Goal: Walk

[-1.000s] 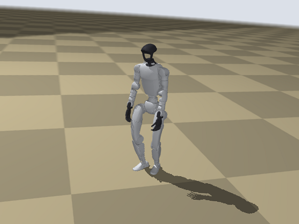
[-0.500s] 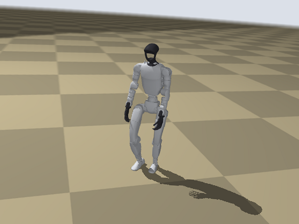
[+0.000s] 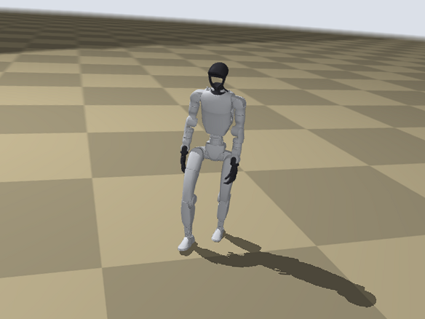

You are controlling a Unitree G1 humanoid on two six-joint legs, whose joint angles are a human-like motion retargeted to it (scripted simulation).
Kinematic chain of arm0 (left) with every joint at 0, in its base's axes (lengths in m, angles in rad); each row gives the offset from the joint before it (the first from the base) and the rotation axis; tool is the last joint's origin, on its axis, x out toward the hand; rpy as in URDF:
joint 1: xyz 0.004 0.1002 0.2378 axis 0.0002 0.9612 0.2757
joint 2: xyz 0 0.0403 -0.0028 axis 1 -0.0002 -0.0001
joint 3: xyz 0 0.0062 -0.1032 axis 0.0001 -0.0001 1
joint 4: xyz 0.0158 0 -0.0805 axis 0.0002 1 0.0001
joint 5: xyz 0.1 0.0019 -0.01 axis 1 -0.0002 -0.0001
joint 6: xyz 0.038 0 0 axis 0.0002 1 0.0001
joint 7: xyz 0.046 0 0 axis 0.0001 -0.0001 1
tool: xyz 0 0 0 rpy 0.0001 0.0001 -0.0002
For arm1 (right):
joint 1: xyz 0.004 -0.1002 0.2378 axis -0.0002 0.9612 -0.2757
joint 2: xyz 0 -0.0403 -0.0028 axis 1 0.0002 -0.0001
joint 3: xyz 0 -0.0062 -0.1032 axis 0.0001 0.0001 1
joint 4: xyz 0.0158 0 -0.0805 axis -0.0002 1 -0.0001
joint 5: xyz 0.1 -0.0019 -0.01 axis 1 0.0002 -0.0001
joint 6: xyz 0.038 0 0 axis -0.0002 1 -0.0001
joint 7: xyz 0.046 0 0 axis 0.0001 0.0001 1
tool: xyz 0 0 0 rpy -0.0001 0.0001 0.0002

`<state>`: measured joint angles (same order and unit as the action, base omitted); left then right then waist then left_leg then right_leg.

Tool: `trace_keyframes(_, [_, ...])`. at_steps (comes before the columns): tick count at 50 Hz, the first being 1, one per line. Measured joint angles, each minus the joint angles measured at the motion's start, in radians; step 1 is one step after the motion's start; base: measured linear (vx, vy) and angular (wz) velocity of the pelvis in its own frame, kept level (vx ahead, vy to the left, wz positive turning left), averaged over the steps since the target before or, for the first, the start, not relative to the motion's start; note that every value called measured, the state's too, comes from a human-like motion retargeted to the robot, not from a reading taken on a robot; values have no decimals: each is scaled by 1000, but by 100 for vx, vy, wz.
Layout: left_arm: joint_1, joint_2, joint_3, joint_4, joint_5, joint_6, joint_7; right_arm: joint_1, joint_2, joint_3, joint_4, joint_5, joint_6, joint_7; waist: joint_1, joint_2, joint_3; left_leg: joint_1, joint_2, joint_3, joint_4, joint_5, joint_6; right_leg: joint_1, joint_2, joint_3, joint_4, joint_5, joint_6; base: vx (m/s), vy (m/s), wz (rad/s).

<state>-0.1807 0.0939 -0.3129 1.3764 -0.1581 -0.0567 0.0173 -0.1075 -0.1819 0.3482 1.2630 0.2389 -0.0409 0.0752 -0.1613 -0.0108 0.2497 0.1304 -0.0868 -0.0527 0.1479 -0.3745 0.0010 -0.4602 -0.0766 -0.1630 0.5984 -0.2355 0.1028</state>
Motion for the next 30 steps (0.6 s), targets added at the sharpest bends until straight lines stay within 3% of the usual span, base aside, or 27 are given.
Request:
trace_keyframes(10, [9, 20, 1, -28, -3, -12, -3, -11, 4, -20, -28, 13, 4, 5, 19, 12, -6, 64, 16, -23, 3, -68, 23, -38, 11, -12, -230, 134, 45, 26, -3, 11])
trace_keyframes(15, [22, 22, 13, -30, -15, -7, -8, -28, -1, -33, -53, 25, -1, -14, 21, 22, -8, 115, 23, -44, 42, -114, 31, -39, 10, -7, -169, 181, 42, 34, -8, 21])
trace_keyframes(20, [31, 19, 32, -23, -38, 0, -11, -53, -8, -43, -83, 38, -8, -40, 5, 40, -19, 147, 50, 11, 116, -126, 12, -28, 17, 3, -75, 163, 17, 38, -12, 33])
trace_keyframes(25, [35, 19, 42, -19, -63, 3, -6, -74, -16, -38, -117, 52, -17, -68, 2, 76, -30, 126, 96, -5, 290, -28, -47, 24, 65, 9, -43, 101, -44, 38, -17, 11])
trace_keyframes(30, [33, 25, 41, -53, -76, -6, 3, -78, -33, -24, -152, 59, -24, -90, 13, 125, -37, 31, 160, -4, 594, 174, -122, 107, 135, 8, -75, 70, -102, 36, -17, 8])
